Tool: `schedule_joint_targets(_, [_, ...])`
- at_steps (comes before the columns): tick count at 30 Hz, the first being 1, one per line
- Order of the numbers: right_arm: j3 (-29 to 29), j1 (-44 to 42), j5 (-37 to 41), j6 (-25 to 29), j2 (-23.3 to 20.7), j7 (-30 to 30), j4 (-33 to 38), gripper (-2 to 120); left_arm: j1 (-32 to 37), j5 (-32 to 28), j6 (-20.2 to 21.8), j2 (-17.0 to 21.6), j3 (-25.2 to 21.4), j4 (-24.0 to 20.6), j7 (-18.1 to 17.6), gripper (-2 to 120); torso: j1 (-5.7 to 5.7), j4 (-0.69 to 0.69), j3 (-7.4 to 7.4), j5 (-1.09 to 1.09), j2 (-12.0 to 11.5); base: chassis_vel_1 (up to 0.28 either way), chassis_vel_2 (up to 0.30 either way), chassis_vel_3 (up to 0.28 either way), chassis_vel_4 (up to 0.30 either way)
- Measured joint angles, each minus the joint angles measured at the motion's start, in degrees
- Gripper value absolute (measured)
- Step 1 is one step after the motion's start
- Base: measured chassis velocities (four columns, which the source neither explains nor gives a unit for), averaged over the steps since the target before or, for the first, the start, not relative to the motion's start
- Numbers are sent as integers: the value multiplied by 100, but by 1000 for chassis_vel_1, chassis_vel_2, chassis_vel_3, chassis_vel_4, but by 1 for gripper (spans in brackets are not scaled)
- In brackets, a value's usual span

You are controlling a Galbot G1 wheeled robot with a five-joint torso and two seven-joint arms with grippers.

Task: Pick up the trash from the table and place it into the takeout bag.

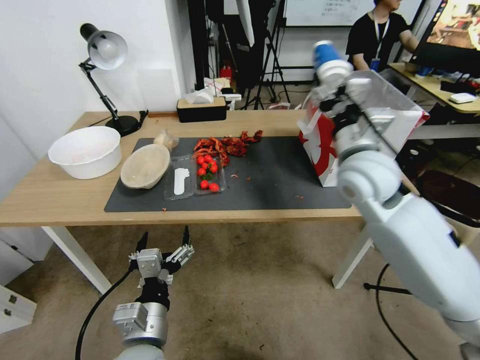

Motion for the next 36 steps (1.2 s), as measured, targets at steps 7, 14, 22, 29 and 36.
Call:
schedule_joint_targets(7, [214, 266, 749, -950, -244, 319, -267, 61, -10, 37, 31, -44, 84, -1, 22, 100, 0, 1, 0, 0, 0, 0, 0, 0, 0])
schedule_joint_targets(14, [147, 744, 2316, -1773, -387, 1003, -506, 61, -3, 49, 48, -8, 82, -1, 28, 100, 0, 1, 1, -2, 0, 0, 0, 0, 0])
schedule_joint_targets(22, [67, 789, 2281, -1506, -372, 800, -647, 84, 6, 48, 55, -7, 62, -26, 33, 100, 1, 1, 1, -2, 0, 0, 0, 0, 0])
schedule_joint_targets(29, [56, 677, 2016, -1431, -494, 662, -630, 100, -9, 43, 77, -7, 60, -42, 34, 100, 0, 0, 0, -2, 0, 0, 0, 0, 0])
schedule_joint_targets(36, [56, 630, 1864, -1316, -540, 500, -595, 100, -8, 43, 78, 3, 72, -36, 37, 100, 0, 2, 0, -2, 0, 0, 0, 0, 0])
